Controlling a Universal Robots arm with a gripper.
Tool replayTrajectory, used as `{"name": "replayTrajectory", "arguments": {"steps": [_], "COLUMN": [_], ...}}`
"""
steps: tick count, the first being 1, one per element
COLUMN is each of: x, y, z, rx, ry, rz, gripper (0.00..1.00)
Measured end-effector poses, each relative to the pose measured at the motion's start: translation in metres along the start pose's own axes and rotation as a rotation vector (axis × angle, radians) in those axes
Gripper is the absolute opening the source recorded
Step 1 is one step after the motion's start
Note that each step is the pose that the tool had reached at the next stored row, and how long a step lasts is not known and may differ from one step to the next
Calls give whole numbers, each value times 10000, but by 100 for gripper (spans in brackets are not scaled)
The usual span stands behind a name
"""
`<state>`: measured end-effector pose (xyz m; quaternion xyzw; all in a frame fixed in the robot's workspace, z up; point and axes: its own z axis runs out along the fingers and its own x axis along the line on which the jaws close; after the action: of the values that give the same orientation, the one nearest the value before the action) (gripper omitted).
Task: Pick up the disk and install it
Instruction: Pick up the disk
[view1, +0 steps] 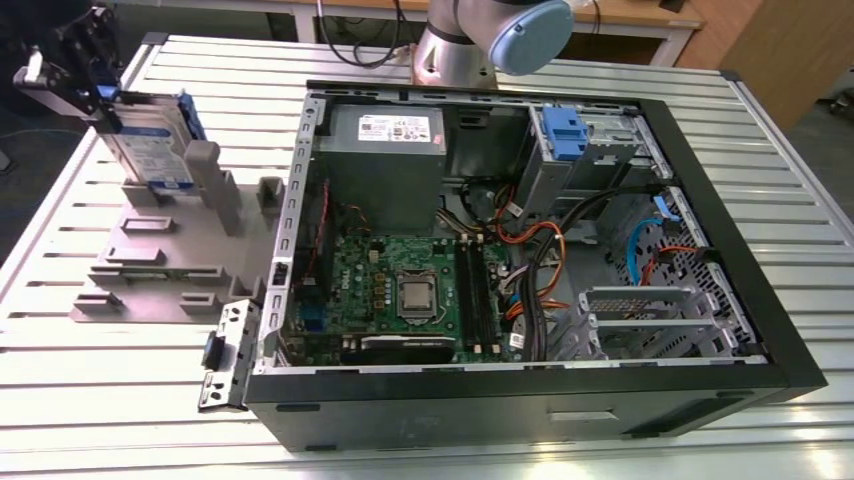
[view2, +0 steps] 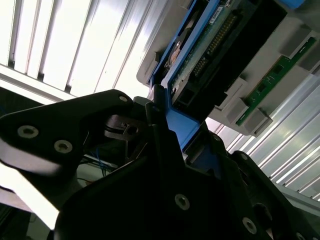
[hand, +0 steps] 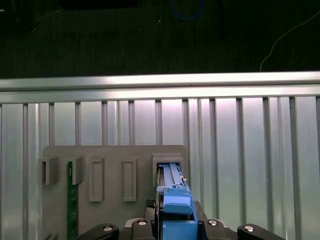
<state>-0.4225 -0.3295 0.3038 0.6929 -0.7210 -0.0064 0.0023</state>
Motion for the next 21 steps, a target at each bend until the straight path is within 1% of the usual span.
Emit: {"name": "replayTrajectory", "arguments": {"steps": [16,21], "x": [-1,-1], "y": [1,2], "z": [-98,-126], "rx": [1,1], "ry": [22,38], "rz": [0,0], "gripper": [36,36]}}
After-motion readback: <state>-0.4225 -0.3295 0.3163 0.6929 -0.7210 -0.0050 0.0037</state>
